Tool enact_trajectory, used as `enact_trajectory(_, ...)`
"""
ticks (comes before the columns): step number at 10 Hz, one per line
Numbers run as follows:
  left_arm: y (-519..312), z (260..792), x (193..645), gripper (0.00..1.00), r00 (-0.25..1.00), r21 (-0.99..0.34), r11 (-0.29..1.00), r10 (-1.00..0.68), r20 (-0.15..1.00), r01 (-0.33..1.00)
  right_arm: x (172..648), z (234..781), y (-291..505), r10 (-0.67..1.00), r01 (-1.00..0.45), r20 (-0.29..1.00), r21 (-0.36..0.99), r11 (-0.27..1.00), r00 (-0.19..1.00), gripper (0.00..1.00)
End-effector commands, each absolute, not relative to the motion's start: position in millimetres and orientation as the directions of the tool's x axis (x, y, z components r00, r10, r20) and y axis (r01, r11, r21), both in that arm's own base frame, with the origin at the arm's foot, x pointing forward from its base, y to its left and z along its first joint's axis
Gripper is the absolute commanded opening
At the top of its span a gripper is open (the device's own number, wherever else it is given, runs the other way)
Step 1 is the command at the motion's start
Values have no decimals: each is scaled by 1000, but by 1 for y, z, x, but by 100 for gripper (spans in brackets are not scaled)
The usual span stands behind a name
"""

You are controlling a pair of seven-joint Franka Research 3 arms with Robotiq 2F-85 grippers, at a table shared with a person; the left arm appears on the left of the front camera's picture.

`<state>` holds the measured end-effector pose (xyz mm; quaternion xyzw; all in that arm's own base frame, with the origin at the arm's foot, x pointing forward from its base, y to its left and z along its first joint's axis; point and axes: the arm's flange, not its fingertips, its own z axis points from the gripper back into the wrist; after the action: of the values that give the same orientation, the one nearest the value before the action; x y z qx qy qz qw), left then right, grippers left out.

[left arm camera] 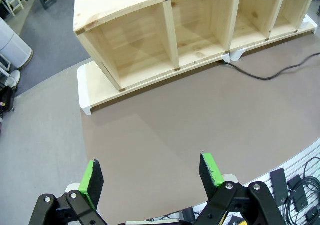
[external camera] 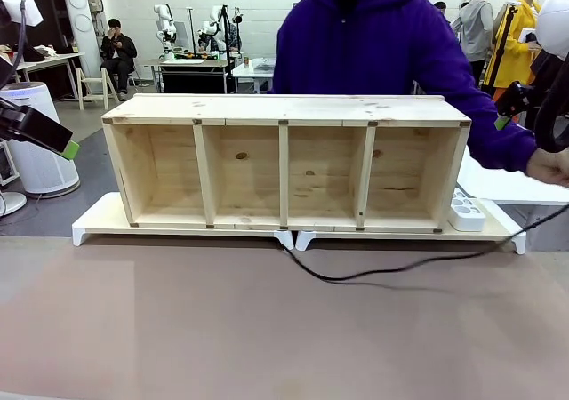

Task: Perform cable management.
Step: Release the Power Cable when the human grasps it.

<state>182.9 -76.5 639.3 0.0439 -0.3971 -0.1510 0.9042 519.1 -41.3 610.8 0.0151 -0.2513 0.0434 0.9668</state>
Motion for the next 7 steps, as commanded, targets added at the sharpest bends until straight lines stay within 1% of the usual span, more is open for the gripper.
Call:
enact_trajectory(1, -76, 638, 184, 100, 635, 202, 950, -308, 708, 236, 519, 610, -41, 71, -85, 483, 8, 996, 873, 100)
enact_trajectory(7, -76, 638, 184, 100, 635, 202, 950, -308, 708, 236, 519, 610, -41, 71, -85, 483, 8, 996, 873, 100)
